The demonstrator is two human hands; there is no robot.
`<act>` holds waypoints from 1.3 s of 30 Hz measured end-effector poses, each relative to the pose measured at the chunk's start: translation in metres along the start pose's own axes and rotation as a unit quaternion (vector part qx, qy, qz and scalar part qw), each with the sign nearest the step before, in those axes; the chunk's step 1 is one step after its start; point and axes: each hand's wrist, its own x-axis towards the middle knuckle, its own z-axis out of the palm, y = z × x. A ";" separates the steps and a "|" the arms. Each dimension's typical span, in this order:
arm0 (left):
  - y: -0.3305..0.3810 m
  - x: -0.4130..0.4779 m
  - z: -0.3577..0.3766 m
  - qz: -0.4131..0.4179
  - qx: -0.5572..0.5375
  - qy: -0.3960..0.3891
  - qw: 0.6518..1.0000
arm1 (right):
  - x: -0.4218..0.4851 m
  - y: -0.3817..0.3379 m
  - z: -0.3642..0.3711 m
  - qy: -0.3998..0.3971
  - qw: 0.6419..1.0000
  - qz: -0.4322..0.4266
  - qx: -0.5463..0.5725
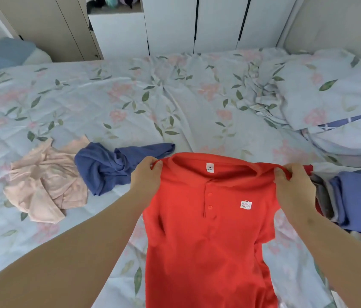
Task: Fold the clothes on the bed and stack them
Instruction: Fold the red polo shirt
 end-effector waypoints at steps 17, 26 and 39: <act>-0.141 0.047 0.063 -0.143 0.100 -0.060 0.983 | 0.008 0.081 0.190 -0.417 0.899 0.004 -0.135; -0.189 0.056 0.073 -0.256 0.069 -0.086 0.960 | -0.001 0.112 0.239 -0.493 0.834 0.094 -0.230; -0.218 0.092 0.011 -0.176 0.014 0.139 0.975 | -0.001 0.112 0.244 -0.501 0.815 0.119 -0.264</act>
